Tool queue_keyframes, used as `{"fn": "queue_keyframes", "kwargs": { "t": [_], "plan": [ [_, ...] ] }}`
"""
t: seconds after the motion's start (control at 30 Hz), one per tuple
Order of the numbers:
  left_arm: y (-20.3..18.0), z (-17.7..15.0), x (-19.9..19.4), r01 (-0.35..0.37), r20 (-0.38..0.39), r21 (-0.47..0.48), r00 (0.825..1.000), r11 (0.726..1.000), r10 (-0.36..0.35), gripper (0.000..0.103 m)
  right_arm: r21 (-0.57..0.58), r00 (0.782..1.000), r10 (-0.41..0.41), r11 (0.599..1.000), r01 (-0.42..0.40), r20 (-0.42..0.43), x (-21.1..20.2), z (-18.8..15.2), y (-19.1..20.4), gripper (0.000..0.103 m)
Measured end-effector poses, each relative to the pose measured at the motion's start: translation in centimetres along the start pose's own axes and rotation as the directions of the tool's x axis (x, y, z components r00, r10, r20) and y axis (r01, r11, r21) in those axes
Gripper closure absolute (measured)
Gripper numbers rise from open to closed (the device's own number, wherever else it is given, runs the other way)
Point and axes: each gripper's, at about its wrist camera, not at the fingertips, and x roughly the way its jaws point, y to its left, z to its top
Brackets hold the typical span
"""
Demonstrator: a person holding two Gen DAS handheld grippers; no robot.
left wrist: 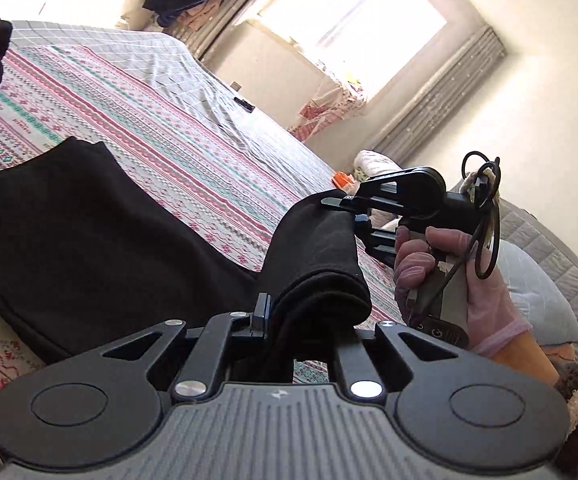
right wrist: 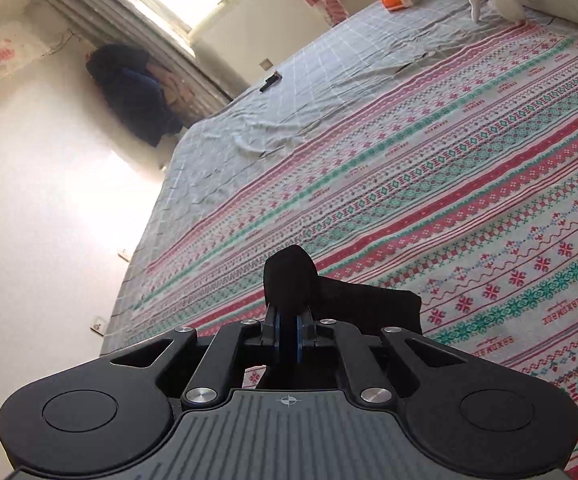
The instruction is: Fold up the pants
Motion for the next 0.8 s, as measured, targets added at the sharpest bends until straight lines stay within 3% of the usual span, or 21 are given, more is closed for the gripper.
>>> {"fn": "queue_keyframes", "kwargs": {
  "t": [0.17,0.3,0.43,0.67,0.8],
  "plan": [
    [4.7,1.6,-0.8,-0.096,0.023,-0.139,0.995,0.986,0.1,0.073,-0.016,0.999,0.004,1.0,-0.004,-0.04,5.1,-2.7,4.2,0.096],
    [7.9,2.5,-1.5,-0.18,0.045,-0.224,0.98,0.958,0.195,0.073,-0.024,0.996,0.003,1.0,-0.005,-0.087,9.5,-5.2,7.1,0.096],
    [10.2,3.1,-2.4,-0.212,0.036,-0.32,0.971,0.923,0.235,0.073,-0.053,0.993,-0.005,0.999,-0.001,-0.114,12.8,-7.4,9.9,0.096],
    [11.9,3.7,-4.2,-0.273,0.049,-0.392,0.948,0.879,0.316,0.072,-0.077,0.988,-0.02,0.997,0.008,-0.154,16.3,-9.9,12.7,0.094],
    [12.3,3.5,-5.2,-0.325,0.048,-0.418,0.924,0.848,0.378,0.069,-0.078,0.986,-0.029,0.997,0.016,-0.165,17.3,-10.8,13.4,0.091]
  ]
}}
